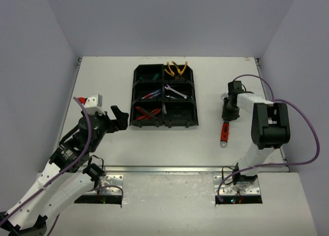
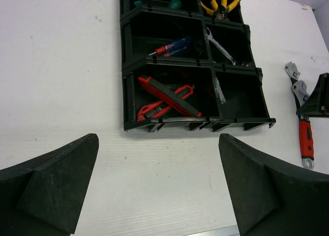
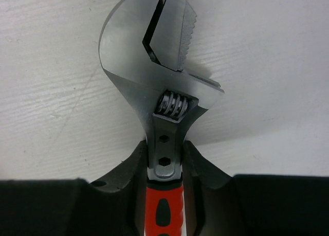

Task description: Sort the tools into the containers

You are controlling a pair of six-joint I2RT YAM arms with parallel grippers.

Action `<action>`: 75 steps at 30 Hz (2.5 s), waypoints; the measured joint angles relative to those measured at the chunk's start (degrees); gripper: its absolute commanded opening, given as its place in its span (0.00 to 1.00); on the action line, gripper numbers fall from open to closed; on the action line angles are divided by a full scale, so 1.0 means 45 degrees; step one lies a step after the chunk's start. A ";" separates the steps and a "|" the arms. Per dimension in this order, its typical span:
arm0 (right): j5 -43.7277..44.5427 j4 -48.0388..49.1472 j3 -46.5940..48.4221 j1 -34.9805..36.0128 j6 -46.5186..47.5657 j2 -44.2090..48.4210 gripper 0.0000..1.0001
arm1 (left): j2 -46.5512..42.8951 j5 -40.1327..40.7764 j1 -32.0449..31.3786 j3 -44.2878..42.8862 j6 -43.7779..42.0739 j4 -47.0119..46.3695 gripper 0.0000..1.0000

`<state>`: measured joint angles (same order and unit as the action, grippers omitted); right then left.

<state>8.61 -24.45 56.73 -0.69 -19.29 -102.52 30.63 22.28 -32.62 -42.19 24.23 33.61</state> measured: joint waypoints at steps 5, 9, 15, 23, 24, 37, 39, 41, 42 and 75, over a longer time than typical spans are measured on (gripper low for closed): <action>-0.0011 0.0000 -0.0009 -0.0018 0.0000 0.0013 0.00 | 0.0000 -0.0004 0.0000 0.0000 -0.0004 0.0000 1.00; -0.0019 0.0368 -0.0399 -0.0018 -0.0005 0.0357 0.00 | 0.0003 -0.0005 0.0000 0.0000 0.0000 0.0000 1.00; -0.0042 0.0500 -0.1220 -0.0018 0.0000 0.1154 0.00 | 0.0005 -0.0007 0.0000 0.0000 -0.0003 0.0000 1.00; -0.0080 0.0384 -0.1278 -0.0018 0.0000 0.1893 0.00 | 0.0006 -0.0005 0.0000 0.0000 0.0000 0.0000 1.00; -0.0089 0.0384 -0.1288 -0.0018 0.0000 0.2019 0.00 | 0.0011 -0.0005 0.0000 0.0000 0.0000 0.0000 1.00; -0.0727 0.0303 -0.1537 0.0088 0.0105 0.4480 0.00 | 0.0036 -0.0005 0.0000 0.0000 0.0000 0.0000 1.00; -0.0774 0.0311 -0.1525 0.0229 0.0155 0.4663 0.00 | 0.0058 -0.0005 0.0000 0.0000 0.0000 0.0000 1.00; -0.0893 0.0248 -0.1432 0.0471 0.0133 0.4702 0.00 | 0.0097 -0.0005 0.0000 0.0000 0.0000 0.0000 1.00; -0.0920 0.0189 -0.1350 0.0602 0.0092 0.4702 0.00 | 0.0112 -0.0005 0.0000 0.0000 0.0000 0.0000 1.00; 0.1327 0.1695 0.2997 0.6209 -0.8013 0.2195 0.00 | -0.0096 0.0011 0.0000 0.0000 0.0000 0.0000 1.00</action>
<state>14.58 -16.82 70.22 27.25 -55.35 -92.64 30.20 22.33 -32.62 -42.19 24.23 33.61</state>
